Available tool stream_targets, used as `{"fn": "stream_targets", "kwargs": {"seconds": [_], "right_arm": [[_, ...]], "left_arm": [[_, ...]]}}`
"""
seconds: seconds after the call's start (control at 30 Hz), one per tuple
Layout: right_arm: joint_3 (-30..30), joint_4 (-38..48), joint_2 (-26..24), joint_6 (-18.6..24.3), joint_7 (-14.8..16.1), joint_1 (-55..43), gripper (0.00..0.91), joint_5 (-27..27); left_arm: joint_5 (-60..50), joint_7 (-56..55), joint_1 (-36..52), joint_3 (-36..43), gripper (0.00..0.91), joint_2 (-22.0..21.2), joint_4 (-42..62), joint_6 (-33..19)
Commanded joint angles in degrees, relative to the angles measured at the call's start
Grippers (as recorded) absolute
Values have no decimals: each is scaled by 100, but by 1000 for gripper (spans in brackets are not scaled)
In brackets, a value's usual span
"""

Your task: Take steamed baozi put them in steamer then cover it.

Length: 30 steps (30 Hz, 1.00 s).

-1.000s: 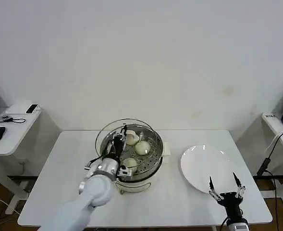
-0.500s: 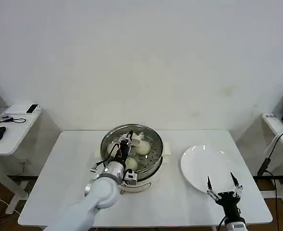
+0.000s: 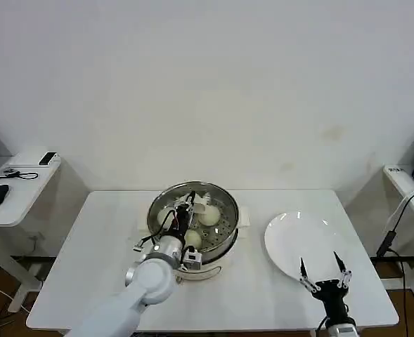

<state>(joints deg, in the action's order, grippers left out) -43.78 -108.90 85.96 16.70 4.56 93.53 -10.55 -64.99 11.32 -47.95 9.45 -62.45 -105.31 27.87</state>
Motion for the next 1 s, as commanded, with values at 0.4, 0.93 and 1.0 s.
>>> {"fn": "stream_targets", "kwargs": {"seconds": [0.4, 0.93, 1.0], "right_arm": [[79, 18, 7, -13, 2, -6, 907, -34], [143, 22, -3, -37, 12, -25, 907, -64], [154, 25, -5, -38, 10, -27, 907, -65]], "left_arm": [[268, -3, -36, -42, 0, -46, -45, 89], [237, -88, -382, -324, 907, 52, -365, 83], [233, -108, -475, -421, 907, 102, -464, 70]]}}
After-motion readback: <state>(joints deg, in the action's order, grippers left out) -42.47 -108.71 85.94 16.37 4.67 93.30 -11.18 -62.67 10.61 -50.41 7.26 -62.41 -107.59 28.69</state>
